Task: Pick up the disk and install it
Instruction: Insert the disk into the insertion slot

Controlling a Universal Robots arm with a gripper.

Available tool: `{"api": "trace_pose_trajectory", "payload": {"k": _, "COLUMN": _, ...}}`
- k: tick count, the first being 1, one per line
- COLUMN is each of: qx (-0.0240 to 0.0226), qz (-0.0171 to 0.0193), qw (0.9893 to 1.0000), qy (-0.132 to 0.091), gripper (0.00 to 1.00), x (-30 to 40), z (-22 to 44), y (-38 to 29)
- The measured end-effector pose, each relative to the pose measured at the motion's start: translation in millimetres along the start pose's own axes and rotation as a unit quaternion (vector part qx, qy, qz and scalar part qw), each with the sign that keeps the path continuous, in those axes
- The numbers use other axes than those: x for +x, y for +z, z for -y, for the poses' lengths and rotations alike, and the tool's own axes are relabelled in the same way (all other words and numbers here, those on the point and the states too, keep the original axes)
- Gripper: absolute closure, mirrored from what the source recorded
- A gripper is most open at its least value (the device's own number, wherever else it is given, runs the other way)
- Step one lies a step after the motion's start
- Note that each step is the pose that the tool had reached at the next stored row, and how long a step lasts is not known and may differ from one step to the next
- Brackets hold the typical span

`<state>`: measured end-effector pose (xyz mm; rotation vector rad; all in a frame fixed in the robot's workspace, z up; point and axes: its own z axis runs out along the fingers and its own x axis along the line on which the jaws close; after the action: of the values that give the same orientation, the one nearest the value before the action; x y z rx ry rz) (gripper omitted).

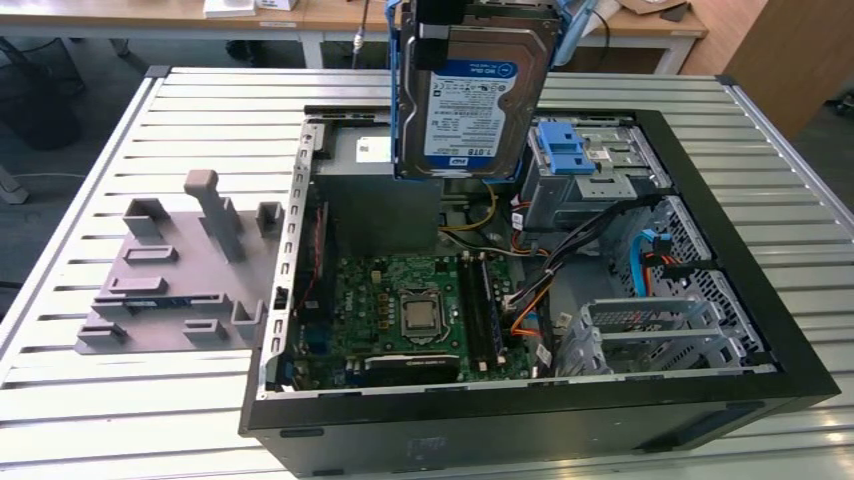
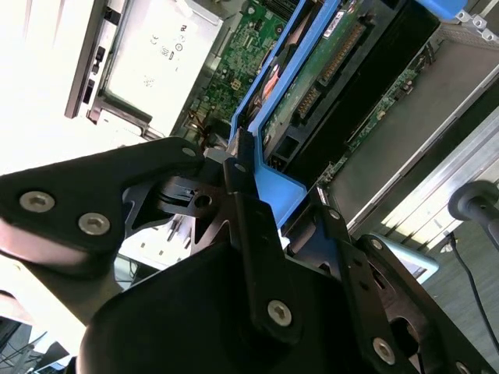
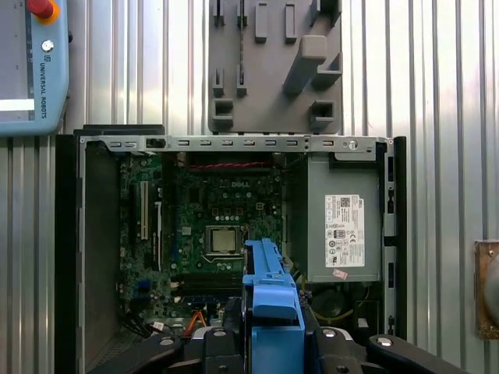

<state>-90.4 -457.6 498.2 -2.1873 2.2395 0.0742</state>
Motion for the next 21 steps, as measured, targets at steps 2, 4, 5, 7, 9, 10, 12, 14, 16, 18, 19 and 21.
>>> {"api": "trace_pose_trajectory", "payload": {"k": 2, "qx": 0.0001, "qz": 0.0, "qw": 1.0, "qy": 0.0, "gripper": 0.63, "x": 0.0, "z": 0.0, "y": 0.0}}
{"api": "trace_pose_trajectory", "payload": {"k": 4, "qx": 0.0016, "qz": 0.0, "qw": 1.0, "qy": 0.0, "gripper": 0.63, "x": 0.0, "z": -0.1, "y": 0.0}}
{"api": "trace_pose_trajectory", "payload": {"k": 5, "qx": 0.0016, "qz": 0.0, "qw": 1.0, "qy": 0.0, "gripper": 0.63, "x": 0.2, "z": -0.2, "y": 0.1}}
{"api": "trace_pose_trajectory", "payload": {"k": 7, "qx": 0.0019, "qz": 0.0002, "qw": 1.0, "qy": 0.003, "gripper": 0.63, "x": 1.2, "z": -0.3, "y": 0.2}}
{"api": "trace_pose_trajectory", "payload": {"k": 9, "qx": 0.002, "qz": 0.0002, "qw": 1.0, "qy": 0.005, "gripper": 0.63, "x": 3.3, "z": -0.2, "y": 0.5}}
{"api": "trace_pose_trajectory", "payload": {"k": 10, "qx": 0.002, "qz": 0.0002, "qw": 1.0, "qy": 0.005, "gripper": 0.63, "x": 4.5, "z": -0.1, "y": 0.8}}
{"api": "trace_pose_trajectory", "payload": {"k": 12, "qx": 0.0019, "qz": 0.0001, "qw": 1.0, "qy": 0.005, "gripper": 0.63, "x": 7.8, "z": 0.0, "y": 1.3}}
{"api": "trace_pose_trajectory", "payload": {"k": 14, "qx": 0.002, "qz": 0.0002, "qw": 1.0, "qy": 0.005, "gripper": 0.63, "x": 9.9, "z": 0.0, "y": 1.9}}
{"api": "trace_pose_trajectory", "payload": {"k": 16, "qx": 0.0023, "qz": 0.0002, "qw": 1.0, "qy": 0.005, "gripper": 0.63, "x": 11.0, "z": 0.0, "y": 2.2}}
{"api": "trace_pose_trajectory", "payload": {"k": 18, "qx": 0.005, "qz": 0.0003, "qw": 1.0, "qy": 0.005, "gripper": 0.63, "x": 11.4, "z": 0.1, "y": 2.3}}
{"api": "trace_pose_trajectory", "payload": {"k": 19, "qx": 0.0067, "qz": 0.0003, "qw": 1.0, "qy": 0.005, "gripper": 0.63, "x": 11.6, "z": 0.1, "y": 2.6}}
{"api": "trace_pose_trajectory", "payload": {"k": 21, "qx": 0.0074, "qz": 0.0004, "qw": 1.0, "qy": 0.005, "gripper": 0.63, "x": 11.7, "z": 0.2, "y": 3.4}}
